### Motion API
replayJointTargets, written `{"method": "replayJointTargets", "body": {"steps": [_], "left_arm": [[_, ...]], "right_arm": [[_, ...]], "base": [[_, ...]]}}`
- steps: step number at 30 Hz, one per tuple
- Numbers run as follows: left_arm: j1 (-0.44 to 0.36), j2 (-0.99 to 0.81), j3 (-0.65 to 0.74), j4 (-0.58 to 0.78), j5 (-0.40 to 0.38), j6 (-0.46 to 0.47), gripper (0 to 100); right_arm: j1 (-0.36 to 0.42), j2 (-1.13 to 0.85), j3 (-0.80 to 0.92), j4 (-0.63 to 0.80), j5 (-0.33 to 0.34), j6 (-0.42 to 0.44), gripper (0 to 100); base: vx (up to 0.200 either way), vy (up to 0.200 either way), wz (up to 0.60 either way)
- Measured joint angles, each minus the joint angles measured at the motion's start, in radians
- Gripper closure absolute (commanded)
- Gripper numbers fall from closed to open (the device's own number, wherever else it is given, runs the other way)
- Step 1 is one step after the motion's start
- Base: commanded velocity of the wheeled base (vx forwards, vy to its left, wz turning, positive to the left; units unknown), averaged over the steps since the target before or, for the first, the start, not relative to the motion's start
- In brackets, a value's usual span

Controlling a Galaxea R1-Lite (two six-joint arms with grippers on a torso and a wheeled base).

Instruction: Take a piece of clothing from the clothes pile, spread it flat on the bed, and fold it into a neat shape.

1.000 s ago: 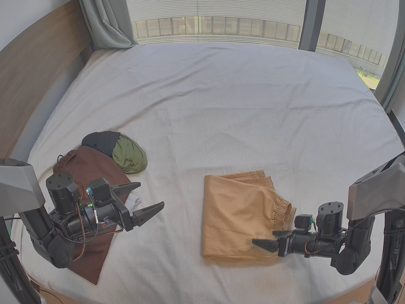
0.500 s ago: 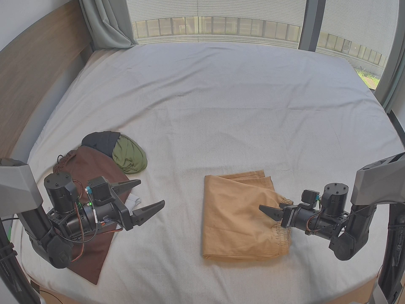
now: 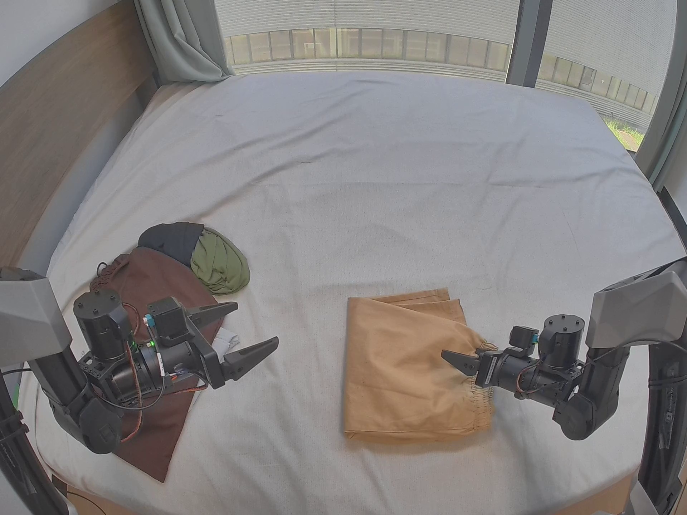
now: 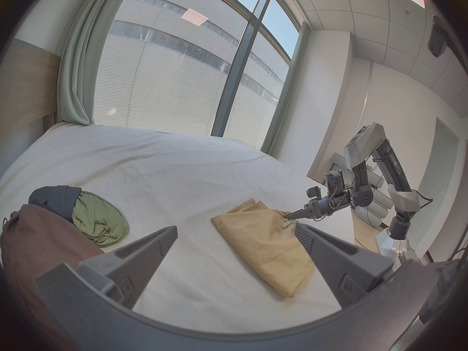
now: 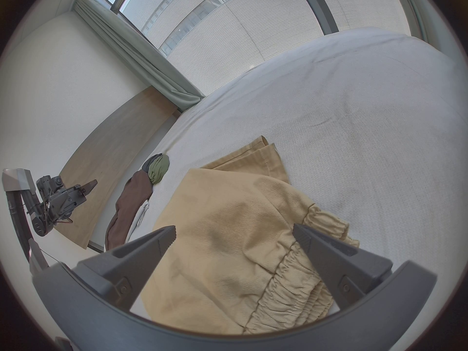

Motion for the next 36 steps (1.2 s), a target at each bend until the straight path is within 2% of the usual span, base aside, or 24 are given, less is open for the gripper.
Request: {"method": "replayJointTargets", "body": {"steps": [7, 14, 22, 30, 36], "left_arm": [[-0.001, 0.000, 0.003, 0.000, 0.000, 0.000, 0], [-0.004, 0.000, 0.008, 0.000, 0.000, 0.002, 0], [-0.004, 0.000, 0.010, 0.000, 0.001, 0.003, 0], [-0.004, 0.000, 0.011, 0.000, 0.001, 0.003, 0], [-0.004, 0.000, 0.012, 0.000, 0.001, 0.004, 0]], "right_arm": [[0.016, -0.092, 0.086, 0.003, 0.050, -0.009, 0], [0.019, -0.145, 0.193, 0.003, 0.080, -0.125, 0], [0.002, -0.132, 0.297, 0.003, 0.083, -0.165, 0], [-0.030, -0.075, 0.316, 0.003, 0.083, -0.210, 0], [-0.037, -0.023, 0.311, 0.002, 0.083, -0.206, 0]], "base": [[0.000, 0.000, 0.00], [0.000, 0.000, 0.00], [0.000, 0.000, 0.00], [0.000, 0.000, 0.00], [0.000, 0.000, 0.00]]}}
